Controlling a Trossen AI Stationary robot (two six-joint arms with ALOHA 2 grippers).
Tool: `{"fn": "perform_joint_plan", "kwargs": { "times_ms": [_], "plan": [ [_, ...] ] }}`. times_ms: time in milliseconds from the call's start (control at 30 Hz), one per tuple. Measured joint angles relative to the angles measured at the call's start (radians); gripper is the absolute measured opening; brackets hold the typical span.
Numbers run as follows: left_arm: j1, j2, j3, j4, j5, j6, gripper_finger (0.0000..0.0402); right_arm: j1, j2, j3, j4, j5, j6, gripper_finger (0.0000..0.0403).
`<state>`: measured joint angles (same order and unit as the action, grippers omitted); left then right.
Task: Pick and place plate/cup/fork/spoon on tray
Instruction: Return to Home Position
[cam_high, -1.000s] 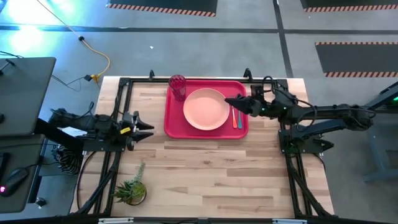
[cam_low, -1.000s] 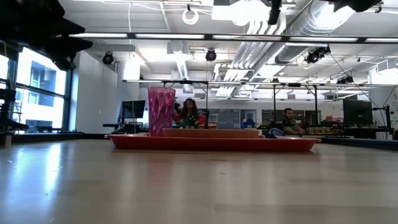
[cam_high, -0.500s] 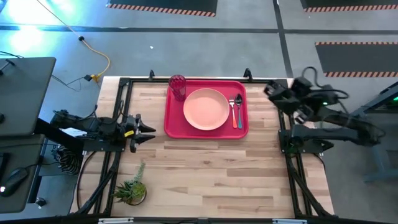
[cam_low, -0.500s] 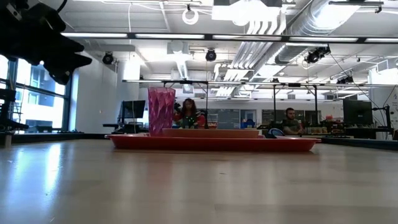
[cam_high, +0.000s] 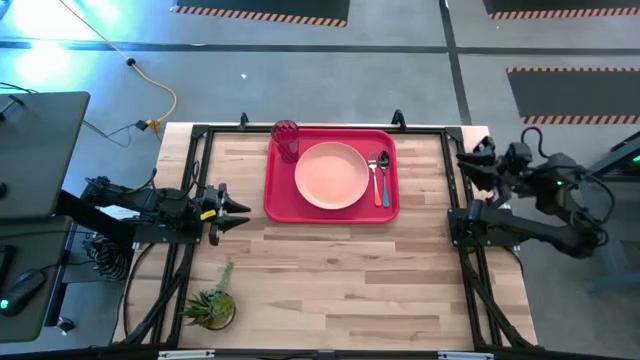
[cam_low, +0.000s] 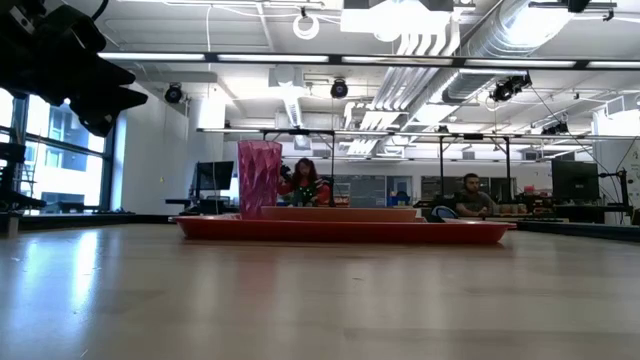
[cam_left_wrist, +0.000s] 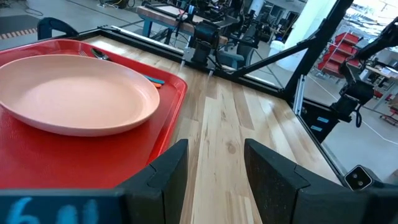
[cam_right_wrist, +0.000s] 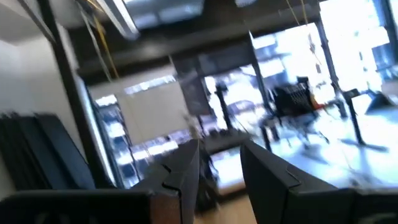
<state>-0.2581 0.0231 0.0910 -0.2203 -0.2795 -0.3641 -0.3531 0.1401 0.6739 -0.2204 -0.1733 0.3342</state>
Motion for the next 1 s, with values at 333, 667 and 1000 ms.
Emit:
{"fn": "perform_joint_plan", "kwargs": {
  "times_ms": [333,667,1000],
  "plan": [
    [0.0,0.0,0.0,0.0,0.0,0.001,0.0145,0.0,-0.042,-0.171,-0.03,0.041,-0.045,0.011],
    [0.0,0.0,0.0,0.0,0.0,0.002,0.0145,0.0,-0.14,-0.513,0.189,-0.016,0.055,0.011],
    [0.0,0.0,0.0,0.0,0.0,0.08,0.0145,0.0,-0.136,-0.631,0.287,-0.017,0.041,0.011]
  ]
}}
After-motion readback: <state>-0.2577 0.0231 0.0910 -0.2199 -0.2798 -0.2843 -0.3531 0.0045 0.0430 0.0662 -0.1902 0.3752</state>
